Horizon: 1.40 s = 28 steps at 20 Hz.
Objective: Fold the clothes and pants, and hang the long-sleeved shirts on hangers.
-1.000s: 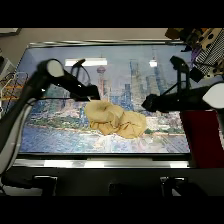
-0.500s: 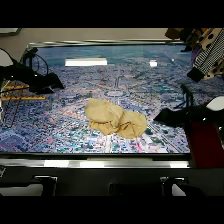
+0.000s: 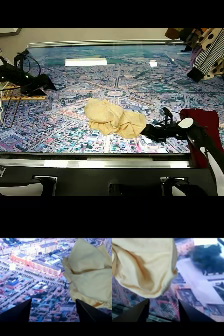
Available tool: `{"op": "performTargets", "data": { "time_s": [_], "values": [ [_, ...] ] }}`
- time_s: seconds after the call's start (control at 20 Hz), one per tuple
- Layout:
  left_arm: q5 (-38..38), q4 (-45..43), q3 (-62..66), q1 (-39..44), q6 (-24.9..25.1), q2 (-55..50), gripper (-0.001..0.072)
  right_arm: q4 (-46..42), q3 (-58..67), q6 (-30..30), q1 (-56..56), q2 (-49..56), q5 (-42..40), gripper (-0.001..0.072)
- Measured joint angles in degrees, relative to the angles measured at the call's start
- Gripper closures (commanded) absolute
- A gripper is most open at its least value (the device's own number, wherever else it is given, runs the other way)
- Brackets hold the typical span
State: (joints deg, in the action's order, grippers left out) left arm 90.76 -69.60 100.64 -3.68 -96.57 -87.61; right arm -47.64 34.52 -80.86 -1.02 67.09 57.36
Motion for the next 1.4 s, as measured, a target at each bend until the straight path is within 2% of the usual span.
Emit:
{"op": "performTargets", "data": {
  "time_s": [0.1, 0.15, 0.3, 0.45, 0.65, 0.95, 1.15, 1.4],
  "values": [
    [1.3, 0.0, 0.0, -1.1, 0.0, 0.2, 0.0081, 1.6, -0.4, -0.3, 1.9, 1.9, -3.4, 0.0311],
    [1.8, 0.0, 0.0, -1.8, 0.0, 0.4, 0.0081, 2.2, -0.5, -0.5, 2.7, 2.6, -5.1, 0.0386],
    [2.5, 0.0, -0.6, -4.2, 0.8, 0.9, 0.0081, 3.3, -0.6, -0.8, 3.8, 3.7, -9.1, 0.0680],
    [1.2, 1.7, -5.2, -5.8, 2.6, 1.8, 0.0081, 3.8, -0.6, -0.8, 4.3, 4.0, -9.9, 0.0681],
    [-7.6, 8.0, -20.6, -5.9, 6.9, 4.5, 0.0084, 3.8, -0.6, -0.8, 4.5, 1.8, -8.1, 0.0681],
    [-23.4, 28.6, -45.8, -1.6, 22.2, 6.3, 0.0093, 3.5, -0.6, -0.8, 4.5, -3.7, -4.0, 0.0681],
    [-30.6, 35.0, -52.2, 4.2, 28.5, 5.7, 0.0093, 3.5, -0.7, -0.8, 4.5, -6.1, -1.4, 0.0681],
    [-35.7, 37.3, -54.1, 9.2, 30.9, 3.9, 0.0093, 3.5, -0.7, -1.6, 4.5, -9.5, -0.3, 0.0681]
  ]
}}
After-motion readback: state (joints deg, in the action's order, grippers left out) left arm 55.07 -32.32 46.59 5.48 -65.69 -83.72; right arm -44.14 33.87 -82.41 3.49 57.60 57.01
